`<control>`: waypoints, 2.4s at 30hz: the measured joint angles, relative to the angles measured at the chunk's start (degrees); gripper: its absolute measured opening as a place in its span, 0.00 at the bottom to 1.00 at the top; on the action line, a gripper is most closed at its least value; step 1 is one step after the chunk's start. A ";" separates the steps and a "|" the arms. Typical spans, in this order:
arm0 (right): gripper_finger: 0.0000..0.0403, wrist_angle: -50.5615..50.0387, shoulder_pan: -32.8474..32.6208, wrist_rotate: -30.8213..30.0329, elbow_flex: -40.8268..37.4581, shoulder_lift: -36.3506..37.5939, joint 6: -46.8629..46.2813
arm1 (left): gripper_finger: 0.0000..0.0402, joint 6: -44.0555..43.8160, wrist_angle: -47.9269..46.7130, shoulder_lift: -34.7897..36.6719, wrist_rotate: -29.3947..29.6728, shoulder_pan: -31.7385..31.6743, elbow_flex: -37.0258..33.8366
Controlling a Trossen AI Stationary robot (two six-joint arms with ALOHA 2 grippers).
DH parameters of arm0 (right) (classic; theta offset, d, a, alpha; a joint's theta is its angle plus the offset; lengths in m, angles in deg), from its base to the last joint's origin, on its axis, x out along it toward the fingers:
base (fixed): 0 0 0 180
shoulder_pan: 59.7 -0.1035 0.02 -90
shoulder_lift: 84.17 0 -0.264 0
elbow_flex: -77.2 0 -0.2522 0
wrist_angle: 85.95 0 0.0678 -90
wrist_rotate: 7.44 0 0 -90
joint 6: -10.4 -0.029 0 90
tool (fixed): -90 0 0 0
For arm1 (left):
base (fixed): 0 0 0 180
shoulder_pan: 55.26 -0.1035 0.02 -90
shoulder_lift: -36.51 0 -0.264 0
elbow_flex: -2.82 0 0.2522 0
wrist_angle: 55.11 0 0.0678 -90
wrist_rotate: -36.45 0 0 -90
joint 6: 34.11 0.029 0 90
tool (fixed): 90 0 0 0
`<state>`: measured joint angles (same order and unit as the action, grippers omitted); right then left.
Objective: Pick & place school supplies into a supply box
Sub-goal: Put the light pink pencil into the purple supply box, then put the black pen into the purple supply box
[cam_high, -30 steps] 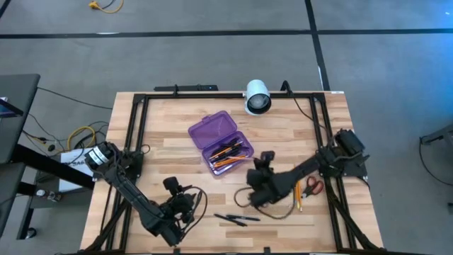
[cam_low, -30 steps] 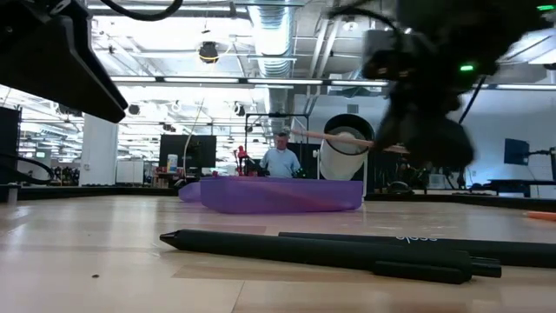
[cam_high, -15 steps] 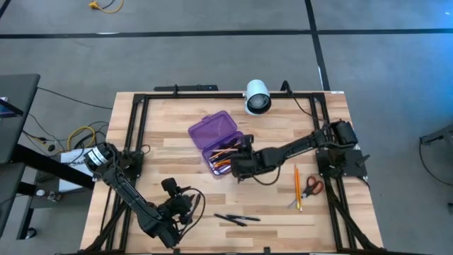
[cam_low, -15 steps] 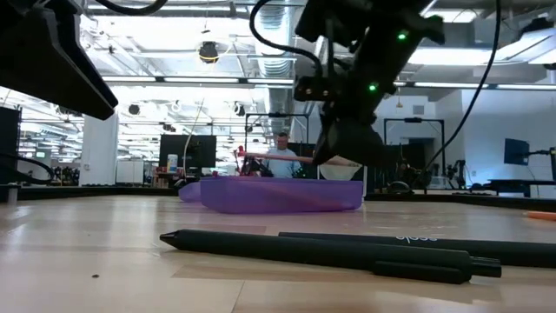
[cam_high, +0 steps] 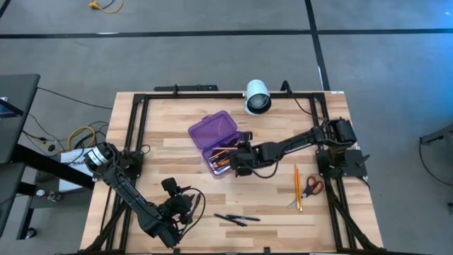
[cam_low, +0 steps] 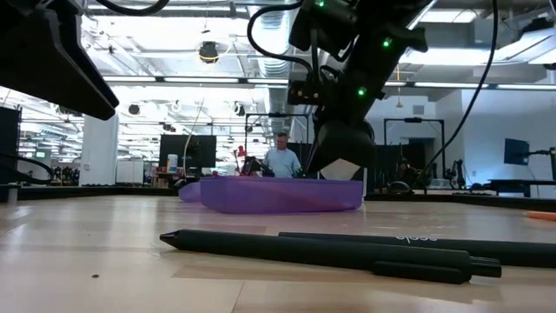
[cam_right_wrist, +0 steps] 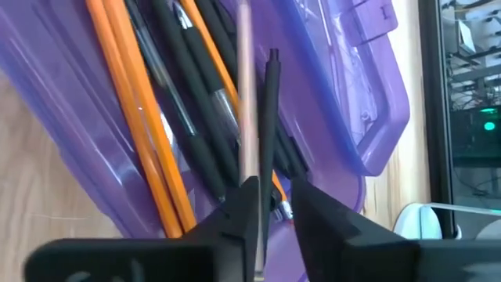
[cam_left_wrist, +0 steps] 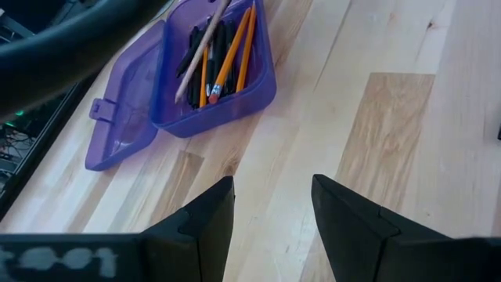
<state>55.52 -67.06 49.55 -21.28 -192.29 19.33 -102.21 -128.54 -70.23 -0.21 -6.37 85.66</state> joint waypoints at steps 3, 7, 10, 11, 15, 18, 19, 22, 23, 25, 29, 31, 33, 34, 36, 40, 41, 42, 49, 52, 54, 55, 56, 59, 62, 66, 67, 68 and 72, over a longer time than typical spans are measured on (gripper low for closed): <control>0.25 -0.02 -0.26 0.04 0.00 0.02 0.18 | 0.41 0.02 0.01 0.00 0.00 0.00 0.00; 0.32 0.01 -1.99 -1.20 0.00 0.25 1.00 | 0.41 0.21 0.05 0.00 0.00 0.00 0.00; 0.34 -0.88 -4.67 -3.68 -0.03 0.99 0.81 | 0.41 2.86 1.84 0.00 0.13 0.00 0.00; 0.34 -0.89 -5.81 -4.51 -0.04 1.50 0.45 | 0.41 4.43 3.08 0.00 0.51 0.00 0.00; 0.33 -1.96 -10.85 -7.76 -0.02 4.48 -2.48 | 0.41 12.65 9.42 0.00 2.47 -0.08 0.00; 0.32 -3.20 -15.24 -9.56 -0.02 7.81 -6.10 | 0.41 19.70 14.89 0.00 2.97 -0.28 0.00; 0.31 -3.85 -16.66 -9.88 -0.02 8.91 -7.61 | 0.41 22.30 16.98 0.00 2.74 -0.43 0.00; 0.30 -6.70 -20.92 -10.03 -0.02 11.79 -12.53 | 0.41 30.65 23.71 0.00 -0.16 -1.23 0.00; 0.30 -7.63 -22.28 -10.01 -0.02 12.50 -14.28 | 0.41 33.62 26.36 0.00 -1.79 -1.68 0.00; 0.29 -9.73 -24.78 -10.24 -0.02 13.48 -17.54 | 0.41 39.50 31.68 0.00 -5.57 -2.87 0.00; 0.29 -14.15 -29.13 -11.09 -0.02 13.81 -23.61 | 0.41 50.12 41.66 -0.17 -15.18 -5.89 0.00; 0.29 -16.48 -30.89 -12.12 -0.02 13.61 -26.75 | 0.41 53.48 45.03 -0.17 -20.32 -7.70 0.00; 0.29 -18.84 -32.31 -12.76 -0.03 13.18 -29.98 | 0.41 55.88 46.90 -0.17 -25.01 -9.35 0.00; 0.29 -20.24 -33.08 -13.18 -0.15 13.16 -31.81 | 0.41 56.89 47.48 -0.17 -27.08 -10.19 0.00; 0.29 -20.59 -34.34 -13.85 -0.90 13.26 -34.92 | 0.41 58.11 48.17 -0.20 -30.74 -11.82 0.00; 0.29 -21.99 -37.07 -15.39 -2.94 13.29 -40.64 | 0.41 60.40 50.46 -1.31 -36.33 -14.82 0.00; 0.29 -22.06 -37.68 -15.91 -3.12 13.31 -42.07 | 0.41 61.33 50.31 -1.63 -37.12 -15.34 -0.04; 0.29 -22.45 -38.24 -16.29 -3.42 13.31 -43.32 | 0.41 61.56 51.31 -2.54 -38.58 -16.00 0.02; 0.29 -24.11 -41.91 -18.72 -3.82 13.22 -47.99 | 0.41 62.34 52.36 -8.12 -43.34 -18.03 0.81; 0.29 -24.33 -43.17 -19.57 -3.82 13.22 -48.44 | 0.41 61.84 52.68 -8.80 -42.94 -18.23 1.05; 0.29 -24.36 -43.30 -19.82 -3.82 13.24 -48.74 | 0.41 61.38 50.96 -8.82 -42.82 -18.25 0.87; 0.29 -24.58 -43.26 -19.82 -3.82 13.22 -49.31 | 0.41 61.25 50.91 -8.87 -42.77 -18.25 0.88; 0.29 -24.62 -43.26 -19.82 -3.82 13.22 -49.48 | 0.41 61.10 50.68 -8.86 -42.67 -18.25 0.93; 0.29 -24.47 -43.25 -19.88 -3.82 13.22 -49.62 | 0.37 61.07 49.76 -8.85 -43.01 -18.25 0.94; 0.29 -24.33 -43.10 -19.86 -3.82 13.22 -49.82 | 0.30 60.86 49.91 -9.52 -44.67 -18.25 0.98; 0.29 -24.50 -42.75 -19.85 -3.82 13.22 -50.12 | 0.20 60.20 49.24 -10.27 -45.57 -18.21 1.20; 0.29 -24.43 -42.75 -19.85 -3.82 13.22 -50.08 | 0.18 60.22 48.74 -10.29 -45.49 -18.18 1.22; 0.29 -24.37 -42.75 -19.88 -3.82 13.22 -50.09 | 0.16 60.10 48.16 -10.41 -45.36 -18.15 1.25; 0.29 -24.49 -42.76 -19.85 -3.82 13.22 -50.10 | 0.08 57.98 45.57 -10.71 -45.38 -18.14 1.34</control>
<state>31.03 -109.82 29.70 -25.10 -179.06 -30.78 -44.23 -82.97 -80.94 -45.59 -24.51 87.00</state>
